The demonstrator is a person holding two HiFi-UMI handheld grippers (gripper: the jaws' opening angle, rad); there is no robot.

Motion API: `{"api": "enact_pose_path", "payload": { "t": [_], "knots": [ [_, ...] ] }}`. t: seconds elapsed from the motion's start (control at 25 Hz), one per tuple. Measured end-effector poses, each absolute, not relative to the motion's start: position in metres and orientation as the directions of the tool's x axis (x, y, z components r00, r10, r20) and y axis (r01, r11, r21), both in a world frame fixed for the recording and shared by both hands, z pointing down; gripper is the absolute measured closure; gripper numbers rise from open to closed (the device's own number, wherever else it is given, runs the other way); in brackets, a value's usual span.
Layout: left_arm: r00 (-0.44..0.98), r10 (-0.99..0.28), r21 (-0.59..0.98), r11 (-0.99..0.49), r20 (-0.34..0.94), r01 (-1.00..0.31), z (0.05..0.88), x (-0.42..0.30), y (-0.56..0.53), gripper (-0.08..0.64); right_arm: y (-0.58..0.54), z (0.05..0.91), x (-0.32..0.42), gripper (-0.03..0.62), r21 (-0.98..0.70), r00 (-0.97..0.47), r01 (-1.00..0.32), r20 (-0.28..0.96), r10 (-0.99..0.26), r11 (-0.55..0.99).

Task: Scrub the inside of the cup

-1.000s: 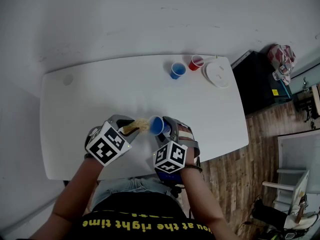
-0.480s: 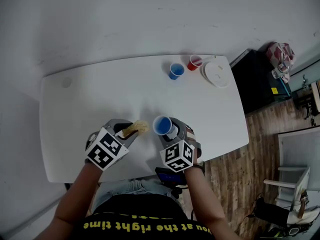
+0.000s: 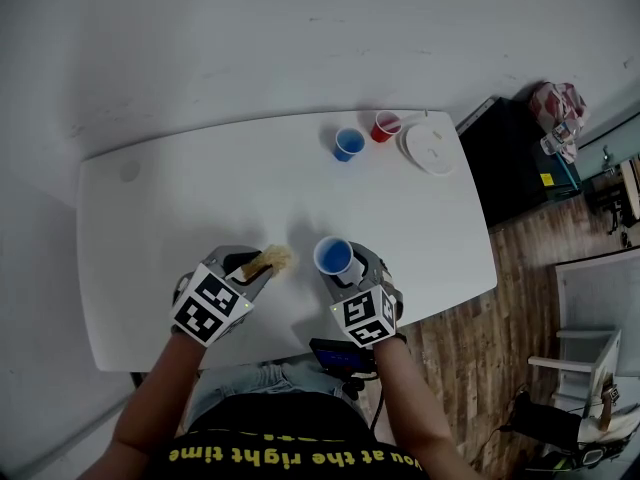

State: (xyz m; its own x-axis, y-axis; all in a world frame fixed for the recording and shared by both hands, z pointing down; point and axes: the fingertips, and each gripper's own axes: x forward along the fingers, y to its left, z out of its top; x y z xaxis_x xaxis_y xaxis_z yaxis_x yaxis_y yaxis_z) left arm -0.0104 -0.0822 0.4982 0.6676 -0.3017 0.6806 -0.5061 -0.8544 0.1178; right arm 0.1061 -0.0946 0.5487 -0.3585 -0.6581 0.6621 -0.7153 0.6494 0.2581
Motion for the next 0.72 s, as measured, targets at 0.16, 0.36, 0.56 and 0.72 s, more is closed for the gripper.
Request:
{"api": "enact_pose_path", "payload": {
  "t": [0.16,0.36,0.56,0.72],
  "knots": [
    [0.67,-0.295,0.143,-0.844,0.681,-0.517,0.505,-0.011,-0.082,0.448,-0.095,0.546,0.107,0.331,0.238,-0.39,-0.721,0.637,-0.665,0.651],
    [0.665,-0.298,0.149,-0.836,0.684,-0.528,0.514,-0.013,-0.084,0.448,-0.095,0.546,0.11,0.33,0.19,-0.433,-0.735,0.607,-0.667,0.651],
    [0.653,-0.291,0.164,-0.824,0.699,-0.542,0.522,-0.015,-0.084,0.448,-0.092,0.55,0.114,0.331,0.169,-0.459,-0.735,0.589,-0.665,0.657],
    [0.649,-0.29,0.171,-0.818,0.703,-0.55,0.527,-0.017,-0.086,0.448,-0.091,0.553,0.114,0.331,0.136,-0.481,-0.745,0.568,-0.668,0.653]
  ]
}}
